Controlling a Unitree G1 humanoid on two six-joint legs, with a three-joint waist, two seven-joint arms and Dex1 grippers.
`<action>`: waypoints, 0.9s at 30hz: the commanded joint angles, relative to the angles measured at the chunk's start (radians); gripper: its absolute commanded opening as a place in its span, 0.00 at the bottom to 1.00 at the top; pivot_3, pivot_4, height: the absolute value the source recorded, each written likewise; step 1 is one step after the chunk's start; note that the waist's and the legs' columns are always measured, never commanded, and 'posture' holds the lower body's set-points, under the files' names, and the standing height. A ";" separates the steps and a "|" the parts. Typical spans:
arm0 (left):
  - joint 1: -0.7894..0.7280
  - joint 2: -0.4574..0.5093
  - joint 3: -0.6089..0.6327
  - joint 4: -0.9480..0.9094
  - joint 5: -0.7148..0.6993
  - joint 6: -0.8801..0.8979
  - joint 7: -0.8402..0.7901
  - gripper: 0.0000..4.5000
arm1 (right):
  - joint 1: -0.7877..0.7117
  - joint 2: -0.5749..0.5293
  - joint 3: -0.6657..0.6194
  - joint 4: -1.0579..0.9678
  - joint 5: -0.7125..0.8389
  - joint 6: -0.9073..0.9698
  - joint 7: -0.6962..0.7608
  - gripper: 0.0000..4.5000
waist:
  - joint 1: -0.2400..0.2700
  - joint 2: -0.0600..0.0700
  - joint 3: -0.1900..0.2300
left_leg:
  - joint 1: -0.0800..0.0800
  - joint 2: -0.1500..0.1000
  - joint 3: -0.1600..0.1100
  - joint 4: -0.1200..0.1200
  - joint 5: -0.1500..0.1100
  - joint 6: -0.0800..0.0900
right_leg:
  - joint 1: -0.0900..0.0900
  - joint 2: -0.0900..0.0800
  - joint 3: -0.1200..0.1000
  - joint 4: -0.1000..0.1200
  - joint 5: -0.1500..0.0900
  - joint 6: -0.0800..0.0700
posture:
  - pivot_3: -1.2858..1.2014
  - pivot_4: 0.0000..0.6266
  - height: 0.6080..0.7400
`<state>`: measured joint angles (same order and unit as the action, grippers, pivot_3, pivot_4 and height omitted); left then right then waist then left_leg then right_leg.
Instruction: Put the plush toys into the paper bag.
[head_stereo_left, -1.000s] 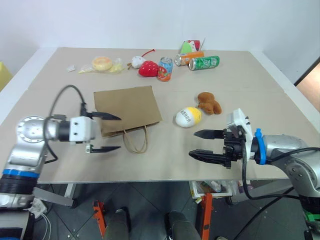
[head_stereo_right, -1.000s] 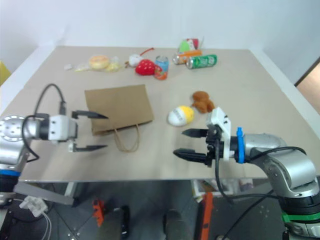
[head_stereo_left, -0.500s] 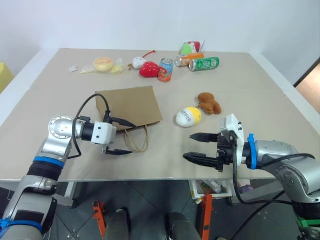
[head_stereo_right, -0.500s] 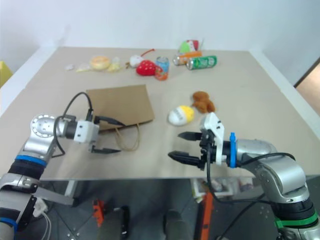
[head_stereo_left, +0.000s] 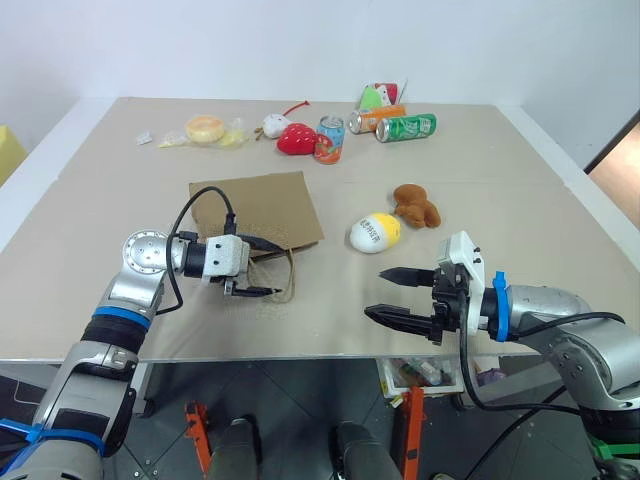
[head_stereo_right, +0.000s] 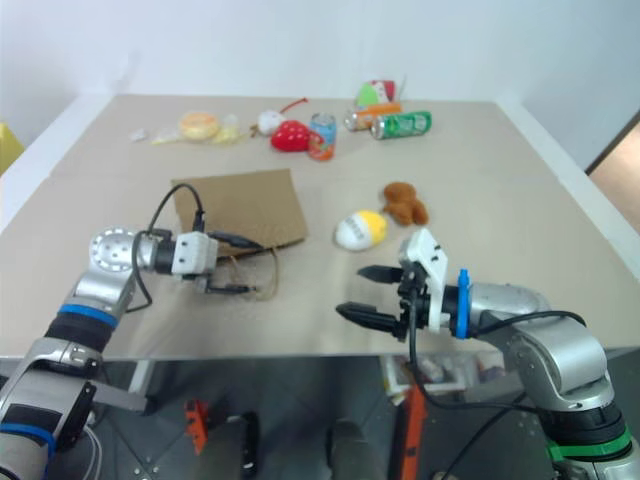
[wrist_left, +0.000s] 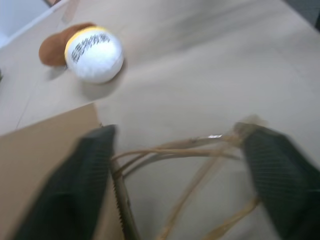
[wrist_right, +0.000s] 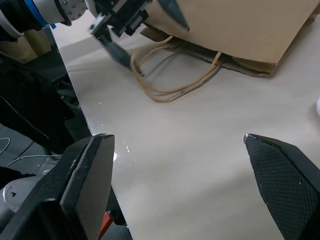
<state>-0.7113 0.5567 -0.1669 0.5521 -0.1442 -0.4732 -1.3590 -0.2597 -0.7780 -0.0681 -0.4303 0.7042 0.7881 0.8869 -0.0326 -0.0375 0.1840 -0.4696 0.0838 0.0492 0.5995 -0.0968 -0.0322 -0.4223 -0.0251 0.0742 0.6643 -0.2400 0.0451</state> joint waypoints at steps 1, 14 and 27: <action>-0.015 0.002 0.005 0.007 0.005 -0.001 0.010 0.41 | -0.003 -0.001 -0.012 -0.031 0.004 -0.017 -0.001 1.00 | 0.000 0.000 0.000 | 0.000 0.000 0.000 0.000 0.000 0.000 | 0.000 0.000 0.000 0.000 0.000 0.000 | 0.52 0.24 1.00; -0.077 -0.017 0.056 -0.128 -0.135 0.268 0.002 0.02 | -0.015 0.002 -0.007 -0.011 -0.014 -0.029 0.006 1.00 | 0.000 0.000 0.000 | 0.000 0.000 0.000 0.000 0.000 0.000 | 0.000 0.000 0.000 0.000 0.000 0.000 | 0.52 0.24 1.00; -0.028 -0.029 0.120 -0.452 -0.342 0.785 0.142 0.00 | -0.188 0.224 -0.011 0.089 -0.028 -0.067 -0.145 0.59 | -0.013 0.001 0.000 | -0.001 -0.001 -0.006 0.001 0.001 0.001 | 0.001 0.003 0.000 0.001 0.002 0.001 | 0.52 0.24 1.00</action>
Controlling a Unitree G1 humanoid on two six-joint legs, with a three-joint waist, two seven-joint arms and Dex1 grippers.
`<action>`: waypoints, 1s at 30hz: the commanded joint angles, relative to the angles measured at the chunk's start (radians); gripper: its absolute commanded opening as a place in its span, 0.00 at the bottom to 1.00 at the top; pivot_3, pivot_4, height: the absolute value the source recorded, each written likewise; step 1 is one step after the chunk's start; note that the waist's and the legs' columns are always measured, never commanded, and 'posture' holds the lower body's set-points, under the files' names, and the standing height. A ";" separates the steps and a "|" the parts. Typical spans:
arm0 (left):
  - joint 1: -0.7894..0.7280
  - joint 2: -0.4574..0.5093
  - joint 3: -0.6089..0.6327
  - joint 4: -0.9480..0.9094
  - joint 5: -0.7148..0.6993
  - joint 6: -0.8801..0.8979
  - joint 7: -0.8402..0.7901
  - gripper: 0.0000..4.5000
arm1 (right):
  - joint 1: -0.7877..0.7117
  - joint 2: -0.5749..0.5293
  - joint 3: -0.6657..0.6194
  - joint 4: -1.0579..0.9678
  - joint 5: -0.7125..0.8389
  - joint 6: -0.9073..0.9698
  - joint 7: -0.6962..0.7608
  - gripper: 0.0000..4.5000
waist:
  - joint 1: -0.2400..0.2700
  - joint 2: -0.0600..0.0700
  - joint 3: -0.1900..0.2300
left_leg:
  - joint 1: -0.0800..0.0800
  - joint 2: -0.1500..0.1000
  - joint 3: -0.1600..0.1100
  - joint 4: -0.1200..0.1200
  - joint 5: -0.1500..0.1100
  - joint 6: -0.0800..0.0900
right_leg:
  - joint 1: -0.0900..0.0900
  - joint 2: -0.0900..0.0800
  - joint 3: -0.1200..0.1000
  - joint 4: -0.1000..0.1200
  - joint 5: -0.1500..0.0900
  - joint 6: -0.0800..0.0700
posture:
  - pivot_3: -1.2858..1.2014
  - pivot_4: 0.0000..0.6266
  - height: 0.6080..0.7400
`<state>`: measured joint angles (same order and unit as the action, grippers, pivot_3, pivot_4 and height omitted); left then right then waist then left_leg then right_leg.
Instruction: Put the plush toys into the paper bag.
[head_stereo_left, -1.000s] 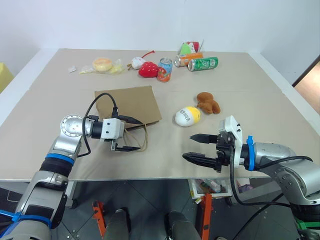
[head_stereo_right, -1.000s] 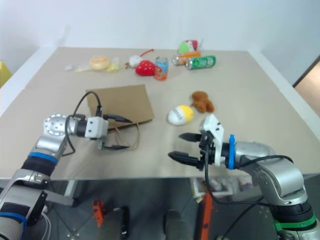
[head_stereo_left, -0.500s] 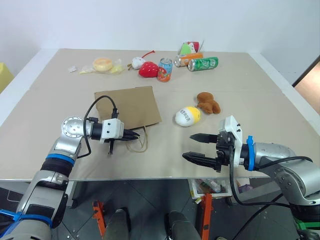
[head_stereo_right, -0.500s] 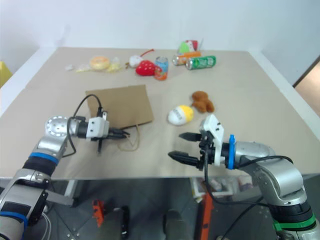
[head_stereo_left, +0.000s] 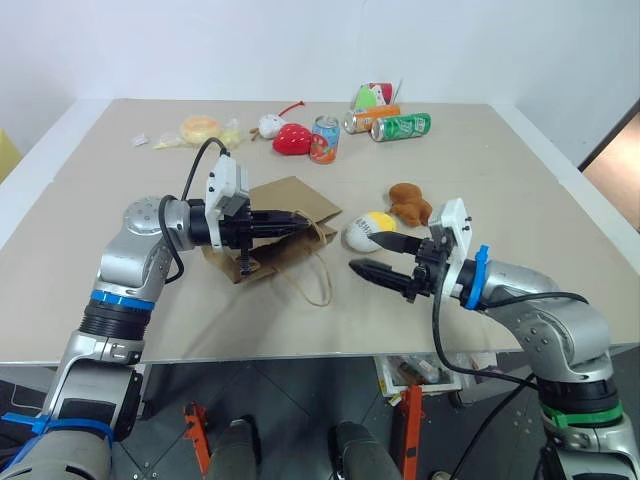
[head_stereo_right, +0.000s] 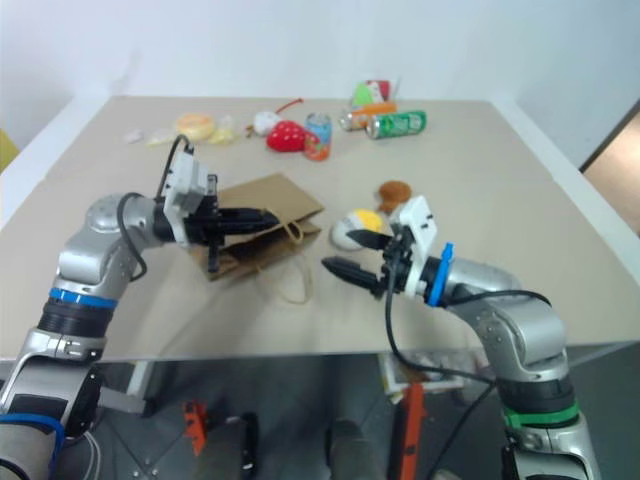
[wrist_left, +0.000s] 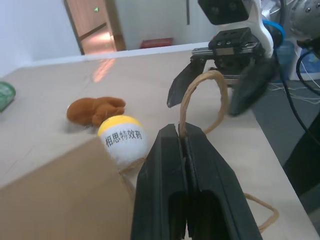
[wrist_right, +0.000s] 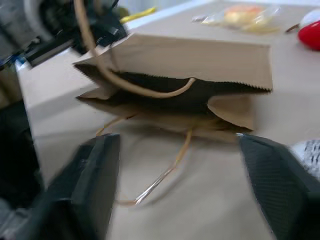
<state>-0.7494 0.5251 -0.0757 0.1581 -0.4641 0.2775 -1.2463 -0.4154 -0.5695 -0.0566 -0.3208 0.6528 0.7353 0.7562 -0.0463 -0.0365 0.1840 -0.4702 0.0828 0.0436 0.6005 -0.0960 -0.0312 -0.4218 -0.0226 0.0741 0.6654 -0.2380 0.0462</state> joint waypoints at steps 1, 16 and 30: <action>0.015 -0.003 0.035 -0.069 -0.030 0.049 0.044 0.00 | -0.038 0.024 -0.023 -0.024 0.028 -0.011 -0.018 0.49 | 0.000 0.000 0.000 | 0.000 0.000 0.000 0.000 0.000 0.000 | 0.000 0.000 0.000 0.000 0.000 0.000 | 0.52 0.24 1.00; 0.008 -0.073 0.104 -0.165 -0.125 0.200 0.216 0.00 | -0.185 0.177 0.229 0.205 -0.240 -0.171 -0.072 0.01 | 0.001 0.000 0.000 | -0.001 0.000 0.000 0.000 0.000 0.000 | -0.001 0.000 0.000 0.000 0.001 0.000 | 0.52 0.24 1.00; -0.043 -0.142 0.143 -0.147 -0.151 0.240 0.352 0.00 | -0.332 0.357 0.299 0.461 -0.460 -0.337 -0.170 0.01 | 0.003 0.000 0.000 | -0.004 -0.001 -0.001 0.000 0.000 0.000 | -0.002 0.000 0.000 0.000 0.002 0.004 | 0.52 0.24 1.00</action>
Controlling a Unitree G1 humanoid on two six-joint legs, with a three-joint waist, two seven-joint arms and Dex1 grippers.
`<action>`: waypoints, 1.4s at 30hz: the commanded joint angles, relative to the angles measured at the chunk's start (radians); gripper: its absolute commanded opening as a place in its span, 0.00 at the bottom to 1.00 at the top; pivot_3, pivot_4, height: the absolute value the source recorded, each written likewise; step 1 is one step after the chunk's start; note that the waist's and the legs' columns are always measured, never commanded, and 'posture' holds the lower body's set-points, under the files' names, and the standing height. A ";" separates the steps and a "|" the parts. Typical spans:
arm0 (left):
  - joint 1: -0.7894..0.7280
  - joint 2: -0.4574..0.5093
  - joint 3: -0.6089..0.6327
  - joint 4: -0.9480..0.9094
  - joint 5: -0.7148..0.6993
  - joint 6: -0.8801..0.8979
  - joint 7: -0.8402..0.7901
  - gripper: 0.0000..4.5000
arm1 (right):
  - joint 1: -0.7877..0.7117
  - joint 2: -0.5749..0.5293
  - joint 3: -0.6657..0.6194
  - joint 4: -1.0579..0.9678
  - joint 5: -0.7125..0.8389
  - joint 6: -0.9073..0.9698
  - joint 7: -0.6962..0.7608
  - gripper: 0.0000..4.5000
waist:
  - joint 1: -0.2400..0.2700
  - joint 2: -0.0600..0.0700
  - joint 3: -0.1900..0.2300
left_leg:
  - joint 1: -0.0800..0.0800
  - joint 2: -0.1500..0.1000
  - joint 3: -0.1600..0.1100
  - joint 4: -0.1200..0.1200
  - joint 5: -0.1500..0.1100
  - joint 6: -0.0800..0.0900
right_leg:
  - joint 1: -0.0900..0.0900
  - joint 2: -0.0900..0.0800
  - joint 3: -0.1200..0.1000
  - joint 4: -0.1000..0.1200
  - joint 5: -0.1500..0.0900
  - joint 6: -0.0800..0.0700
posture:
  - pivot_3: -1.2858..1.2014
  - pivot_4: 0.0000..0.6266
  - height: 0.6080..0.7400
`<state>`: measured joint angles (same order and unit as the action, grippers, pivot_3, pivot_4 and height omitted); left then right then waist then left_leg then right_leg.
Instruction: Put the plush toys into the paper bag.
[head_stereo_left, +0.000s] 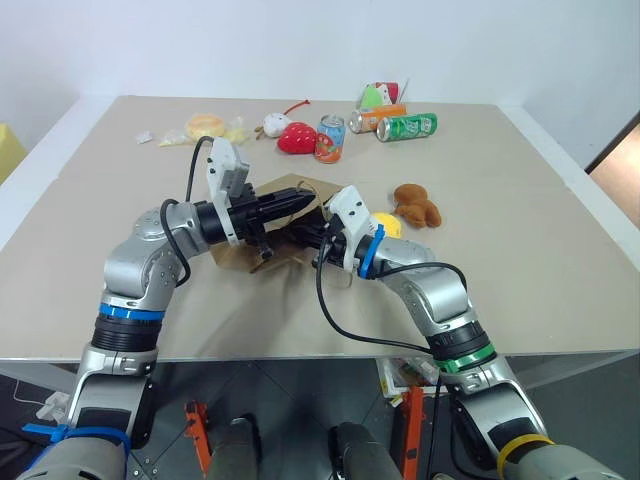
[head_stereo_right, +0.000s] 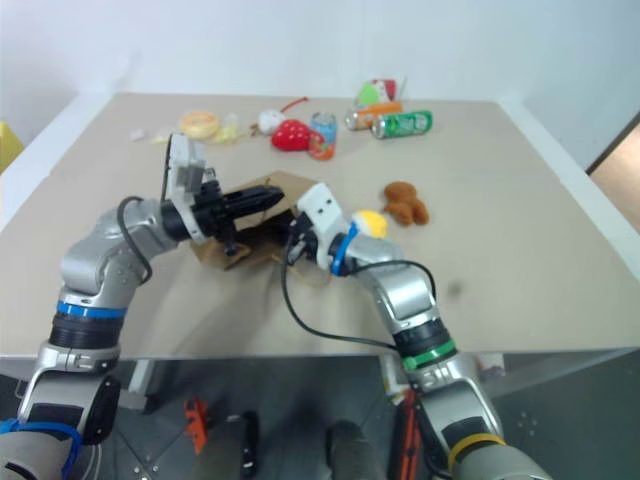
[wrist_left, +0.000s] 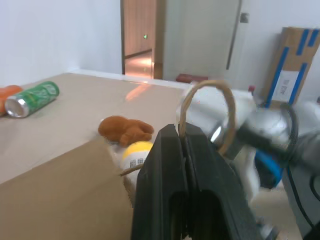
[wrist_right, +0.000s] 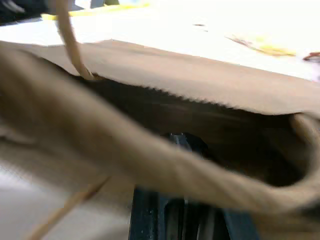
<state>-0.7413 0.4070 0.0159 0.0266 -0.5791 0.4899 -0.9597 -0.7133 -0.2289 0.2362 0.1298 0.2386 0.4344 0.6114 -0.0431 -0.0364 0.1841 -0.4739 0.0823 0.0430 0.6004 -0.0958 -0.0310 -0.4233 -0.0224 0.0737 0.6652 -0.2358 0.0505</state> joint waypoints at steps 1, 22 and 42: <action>-0.063 -0.038 0.068 0.001 -0.045 0.043 0.101 0.00 | -0.034 0.015 0.018 0.019 -0.066 -0.037 -0.032 0.01 | 0.000 0.000 0.000 | 0.000 0.000 0.000 0.000 0.000 0.000 | 0.000 0.000 0.000 0.000 0.000 0.000 | 0.52 0.24 1.00; -0.022 -0.081 0.018 -0.209 -0.020 -0.157 0.041 0.00 | -0.051 0.034 0.065 0.170 -0.199 0.256 -0.032 0.01 | -0.002 0.000 -0.001 | 0.001 0.000 -0.001 -0.001 0.000 -0.001 | 0.001 0.000 -0.001 0.000 0.001 -0.003 | 0.52 0.24 1.00; 0.067 -0.052 0.037 -0.106 0.012 -0.215 0.029 0.00 | -0.057 -0.012 -0.161 -0.086 0.064 0.323 0.121 0.01 | -0.002 0.001 -0.001 | 0.000 0.000 -0.001 -0.001 0.000 0.000 | -0.001 0.000 -0.001 0.000 0.000 0.000 | 0.52 0.24 1.00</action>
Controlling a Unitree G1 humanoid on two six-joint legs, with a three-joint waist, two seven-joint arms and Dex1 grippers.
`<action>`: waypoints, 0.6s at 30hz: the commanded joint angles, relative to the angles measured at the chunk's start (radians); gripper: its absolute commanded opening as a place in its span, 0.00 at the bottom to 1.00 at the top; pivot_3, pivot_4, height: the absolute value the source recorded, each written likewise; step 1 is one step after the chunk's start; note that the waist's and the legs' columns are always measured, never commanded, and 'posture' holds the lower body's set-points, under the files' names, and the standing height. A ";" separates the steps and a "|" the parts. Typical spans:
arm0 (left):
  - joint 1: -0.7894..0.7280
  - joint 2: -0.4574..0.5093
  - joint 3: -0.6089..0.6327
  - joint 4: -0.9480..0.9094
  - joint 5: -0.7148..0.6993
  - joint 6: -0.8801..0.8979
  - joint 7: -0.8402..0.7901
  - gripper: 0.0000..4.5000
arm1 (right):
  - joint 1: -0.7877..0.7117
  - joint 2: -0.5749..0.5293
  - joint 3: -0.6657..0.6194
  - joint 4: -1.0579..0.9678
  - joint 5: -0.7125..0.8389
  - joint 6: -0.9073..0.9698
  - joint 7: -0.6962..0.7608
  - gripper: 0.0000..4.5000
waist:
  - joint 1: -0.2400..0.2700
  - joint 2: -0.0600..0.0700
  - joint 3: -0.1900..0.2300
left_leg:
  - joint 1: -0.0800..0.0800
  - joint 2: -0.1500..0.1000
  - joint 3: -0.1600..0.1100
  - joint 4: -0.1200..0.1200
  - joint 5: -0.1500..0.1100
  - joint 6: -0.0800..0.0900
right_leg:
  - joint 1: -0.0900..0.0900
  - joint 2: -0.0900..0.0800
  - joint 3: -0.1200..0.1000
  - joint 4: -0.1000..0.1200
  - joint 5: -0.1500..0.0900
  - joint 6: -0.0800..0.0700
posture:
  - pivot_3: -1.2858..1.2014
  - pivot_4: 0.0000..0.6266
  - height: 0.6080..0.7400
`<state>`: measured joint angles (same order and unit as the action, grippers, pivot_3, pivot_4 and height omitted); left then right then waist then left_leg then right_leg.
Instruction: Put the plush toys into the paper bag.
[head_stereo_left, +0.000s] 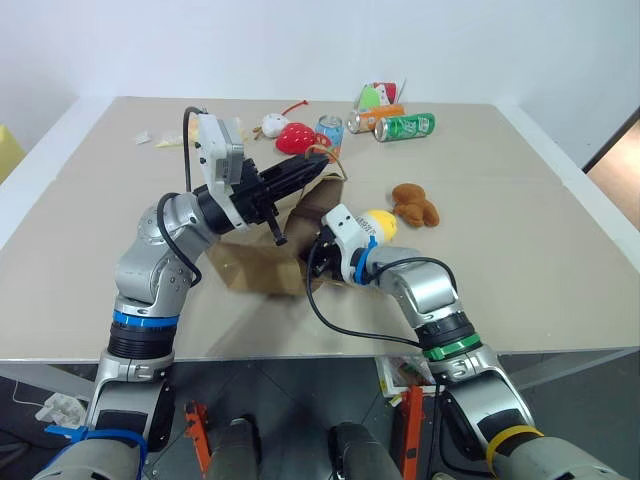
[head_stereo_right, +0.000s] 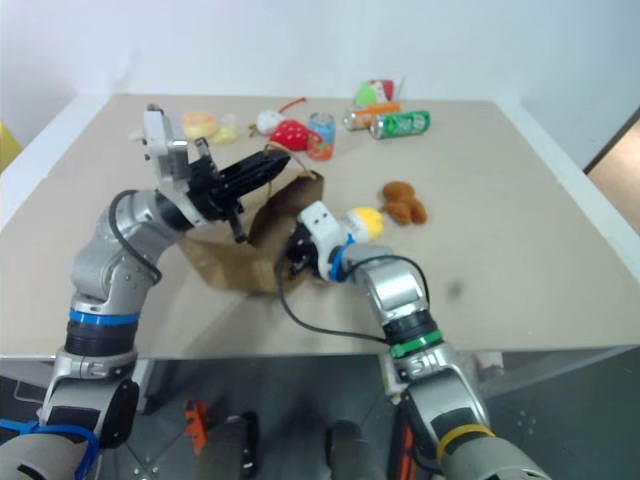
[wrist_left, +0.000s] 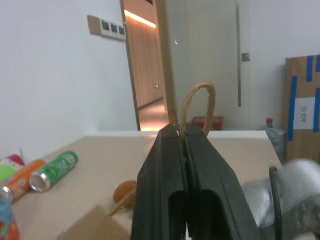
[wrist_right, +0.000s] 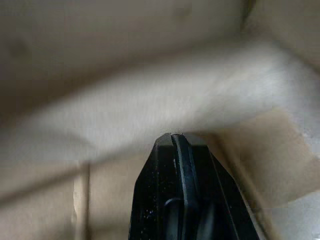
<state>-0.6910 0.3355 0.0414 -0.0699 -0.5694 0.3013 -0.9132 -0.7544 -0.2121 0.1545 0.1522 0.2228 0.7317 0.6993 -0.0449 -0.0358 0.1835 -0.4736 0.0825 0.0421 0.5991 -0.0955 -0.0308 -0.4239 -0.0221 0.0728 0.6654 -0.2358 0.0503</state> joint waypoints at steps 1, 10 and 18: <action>0.028 0.023 0.013 -0.010 0.002 -0.029 -0.023 0.00 | -0.012 -0.050 -0.099 -0.141 0.104 0.040 0.046 0.01 | 0.000 0.000 0.000 | 0.000 0.000 0.000 -0.001 0.000 0.000 | 0.000 0.000 0.000 0.000 0.000 0.000 | 0.52 0.24 1.00; 0.082 0.046 0.008 -0.049 -0.002 -0.030 -0.039 0.00 | 0.065 -0.267 -0.227 -0.305 0.219 0.096 0.110 0.57 | 0.001 0.000 0.000 | 0.000 0.000 0.000 -0.001 0.000 0.000 | 0.000 -0.001 0.000 0.000 -0.004 -0.004 | 0.52 0.24 1.00; 0.089 0.035 0.008 -0.061 -0.030 -0.014 -0.035 0.00 | -0.030 -0.366 -0.230 -0.057 0.082 -0.025 0.009 0.96 | -0.003 0.000 0.000 | 0.001 -0.001 0.001 0.000 0.000 0.000 | 0.000 -0.002 0.000 -0.001 -0.003 -0.006 | 0.52 0.24 1.00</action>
<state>-0.5951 0.3707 0.0380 -0.0943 -0.5731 0.2894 -0.9472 -0.7262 -0.5690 -0.0781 0.0367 0.3509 0.7682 0.7459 -0.0482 -0.0355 0.1837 -0.4724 0.0818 0.0429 0.5987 -0.0957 -0.0312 -0.4247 -0.0236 0.0731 0.6647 -0.2377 0.0441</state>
